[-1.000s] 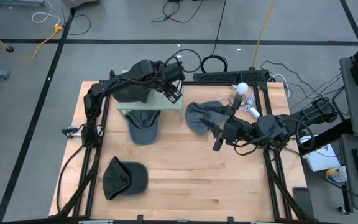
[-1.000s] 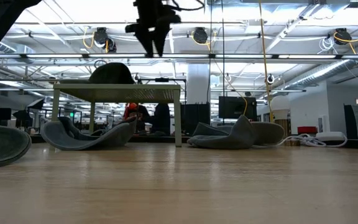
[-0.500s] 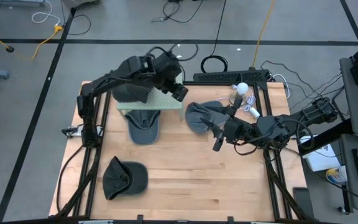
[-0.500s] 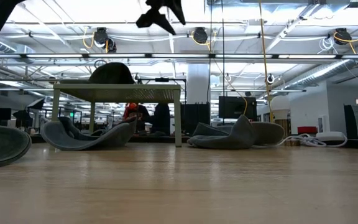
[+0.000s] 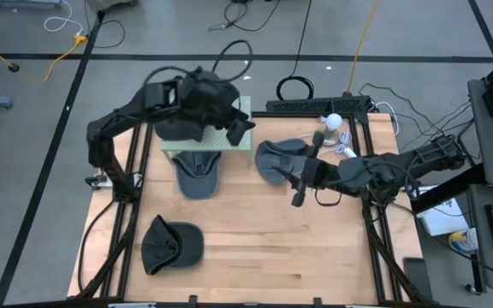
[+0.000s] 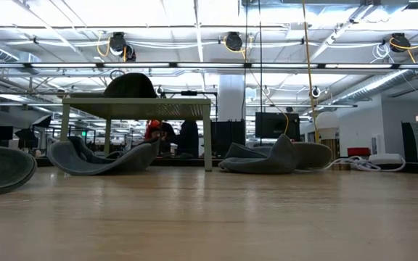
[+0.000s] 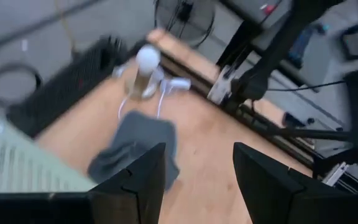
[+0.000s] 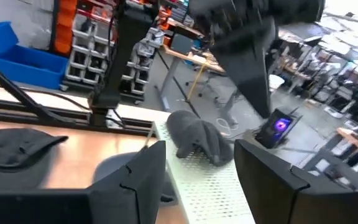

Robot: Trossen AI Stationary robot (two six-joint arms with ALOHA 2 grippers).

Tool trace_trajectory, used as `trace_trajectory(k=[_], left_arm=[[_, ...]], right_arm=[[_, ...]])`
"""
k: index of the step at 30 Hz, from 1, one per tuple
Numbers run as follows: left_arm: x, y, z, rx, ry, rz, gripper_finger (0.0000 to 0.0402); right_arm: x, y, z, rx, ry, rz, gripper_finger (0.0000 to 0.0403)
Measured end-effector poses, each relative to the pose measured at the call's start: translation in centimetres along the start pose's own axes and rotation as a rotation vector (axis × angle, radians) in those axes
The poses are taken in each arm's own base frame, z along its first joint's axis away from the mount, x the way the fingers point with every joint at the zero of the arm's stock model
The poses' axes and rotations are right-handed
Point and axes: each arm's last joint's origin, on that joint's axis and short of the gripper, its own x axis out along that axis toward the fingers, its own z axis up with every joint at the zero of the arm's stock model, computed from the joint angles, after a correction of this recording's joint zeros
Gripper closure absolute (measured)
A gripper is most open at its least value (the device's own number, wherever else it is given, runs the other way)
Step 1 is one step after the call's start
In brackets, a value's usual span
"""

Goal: Pick & Place hat
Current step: Stack the black cap on the black cap on the shelf

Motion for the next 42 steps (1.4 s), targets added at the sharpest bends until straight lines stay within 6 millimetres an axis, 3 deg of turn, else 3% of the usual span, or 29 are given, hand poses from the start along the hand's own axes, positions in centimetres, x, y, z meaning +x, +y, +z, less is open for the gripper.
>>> trace_trajectory(k=[8, 16, 29, 42], left_arm=[[-3.6, -4.8, -1.9, 0.200, -0.089, -0.016, 0.0213], [-6.3, -7.8, -5.8, 0.323, -0.053, -0.060, 0.0213], [-10.9, -7.6, -12.4, 0.238, 0.043, -0.207, 0.0213], [-16.8, -7.6, -16.4, 0.181, 0.138, -0.472, 0.0213]], right_arm=[[0.2, 0.0, 0.0, -0.001, -0.020, 0.093, 0.0220], [0.2, 0.0, 0.0, 0.001, -0.021, 0.093, 0.0220], [0.2, 0.0, 0.0, 0.033, -0.019, 0.091, 0.0220], [0.2, 0.0, 0.0, 0.070, -0.017, 0.090, 0.0220]])
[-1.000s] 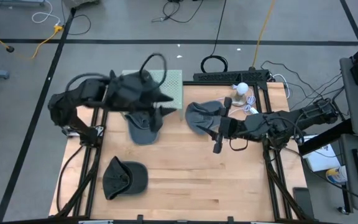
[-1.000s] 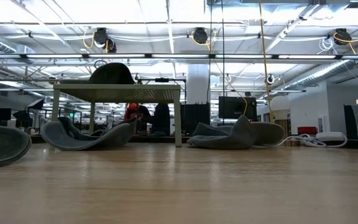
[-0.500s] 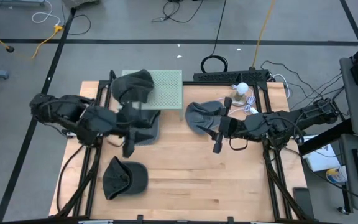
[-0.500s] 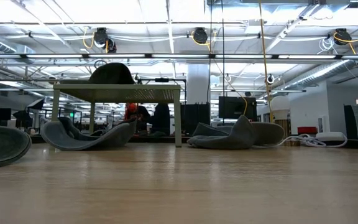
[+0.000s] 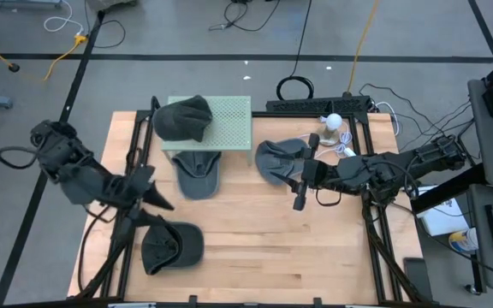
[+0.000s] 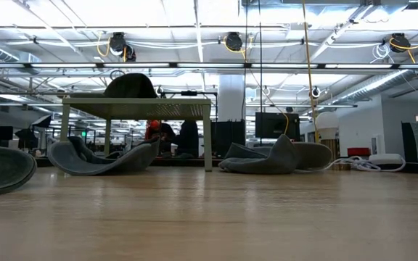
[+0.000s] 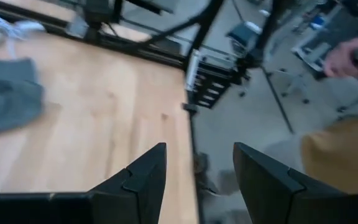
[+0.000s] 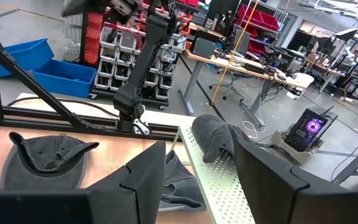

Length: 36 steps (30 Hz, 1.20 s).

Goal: Pick & Place hat
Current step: Stack the black cap on the black cap on the shelf

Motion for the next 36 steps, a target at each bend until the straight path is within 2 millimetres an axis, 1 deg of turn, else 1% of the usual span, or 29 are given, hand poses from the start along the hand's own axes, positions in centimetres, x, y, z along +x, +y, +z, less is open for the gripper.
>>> trace_trajectory(k=[2, 5, 10, 15, 19, 23, 30, 36], left_arm=[[0.0, -0.3, -0.5, -0.026, 0.040, -0.011, 0.0213], [0.4, -0.6, -1.3, -0.083, 0.128, -0.018, 0.0213], [2.5, -0.9, -3.1, -0.144, 0.322, 0.067, 0.0213], [5.5, -1.4, -4.8, -0.149, 0.498, 0.141, 0.0213], [7.9, -2.0, -5.9, -0.144, 0.601, 0.179, 0.0213], [10.7, -2.4, -7.3, -0.164, 0.685, 0.242, 0.0213], [15.1, -3.2, -10.1, -0.144, 0.813, 0.316, 0.0213], [18.4, -3.7, -13.0, -0.148, 0.876, 0.416, 0.0213]], right_arm=[[0.0, 0.0, 0.0, 0.000, 0.000, 0.000, 0.0220], [0.0, 0.0, 0.0, 0.000, 0.000, 0.000, 0.0220], [0.0, 0.0, 0.0, 0.000, 0.000, 0.002, 0.0220], [0.0, 0.0, 0.0, 0.000, 0.000, 0.003, 0.0220], [0.0, 0.1, 0.0, 0.000, -0.001, 0.005, 0.0220], [-0.1, 0.1, 0.0, 0.000, -0.002, 0.014, 0.0220], [-0.1, 0.4, 0.0, -0.002, -0.017, 0.113, 0.0220], [-0.1, 0.4, 0.0, -0.005, -0.013, 0.109, 0.0220]])
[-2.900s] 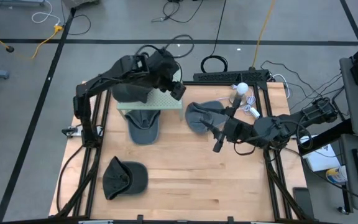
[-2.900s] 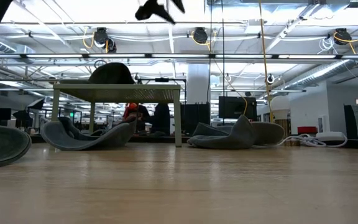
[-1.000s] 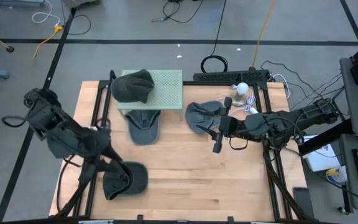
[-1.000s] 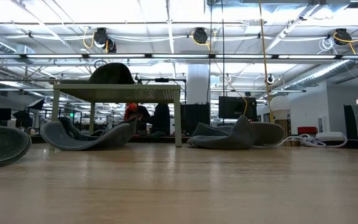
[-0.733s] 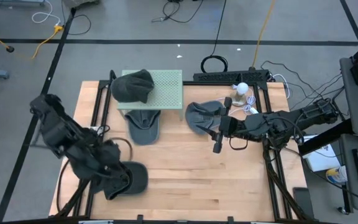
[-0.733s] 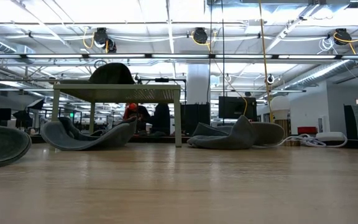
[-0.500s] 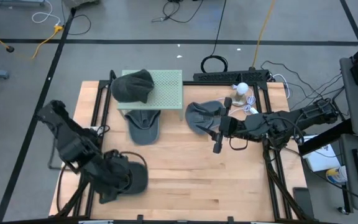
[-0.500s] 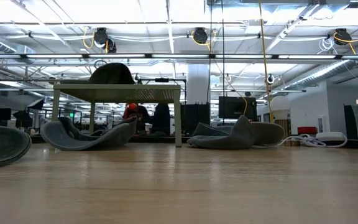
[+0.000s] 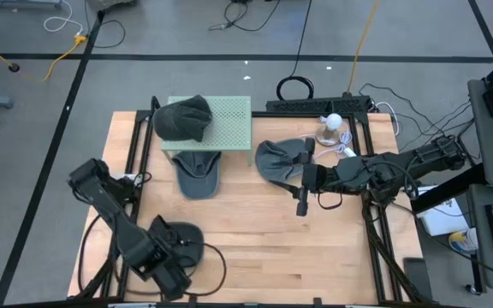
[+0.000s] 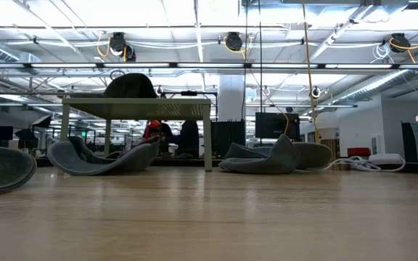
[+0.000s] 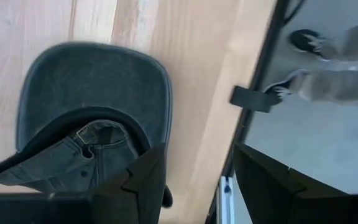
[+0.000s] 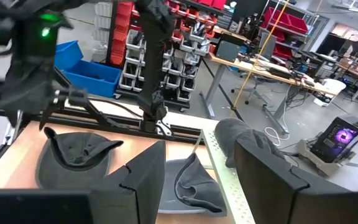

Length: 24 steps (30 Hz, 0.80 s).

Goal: Pick & Place hat
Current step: Stack the black cap on the black cap on the shelf

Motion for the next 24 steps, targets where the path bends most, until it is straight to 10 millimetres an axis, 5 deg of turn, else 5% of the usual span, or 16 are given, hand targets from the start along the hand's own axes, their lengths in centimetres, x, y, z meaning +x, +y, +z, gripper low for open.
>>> trace_trajectory(k=[12, 24], left_arm=[[7.4, -1.9, 0.3, -0.086, 0.114, 0.214, 0.0213], [11.1, -2.0, 0.3, -0.101, 0.174, 0.350, 0.0213]], right_arm=[[0.0, 0.0, 0.0, 0.011, 0.000, -0.001, 0.0220], [0.0, 0.0, 0.0, 0.011, 0.000, 0.000, 0.0220]])
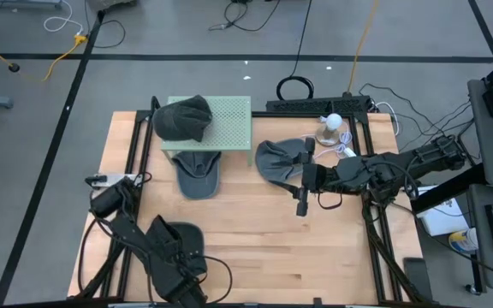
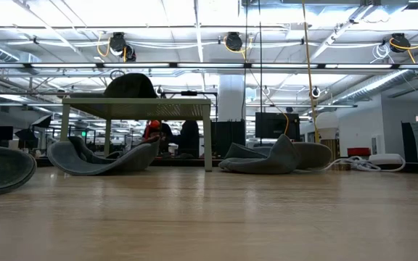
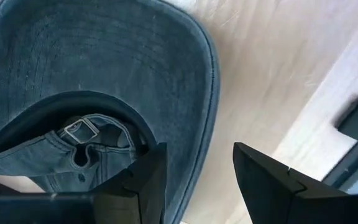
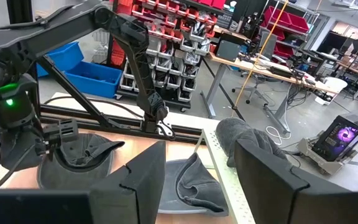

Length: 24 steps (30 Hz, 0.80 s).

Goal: Pick & Place hat
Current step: Stack the black cap on the black cap on the shelf

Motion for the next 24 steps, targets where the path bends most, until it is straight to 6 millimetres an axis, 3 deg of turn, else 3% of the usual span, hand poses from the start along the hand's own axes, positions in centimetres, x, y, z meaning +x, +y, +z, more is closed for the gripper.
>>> trace_trajectory(k=[15, 24], left_arm=[[1.8, -0.1, -0.5, -0.005, 0.038, 0.022, 0.0215], [1.8, -0.1, -0.6, -0.017, 0.057, 0.016, 0.0303]], right_arm=[[-0.1, 0.2, 0.0, 0.049, -0.002, 0.008, 0.0220], [-0.1, 0.2, 0.0, 0.047, -0.002, 0.008, 0.0220]])
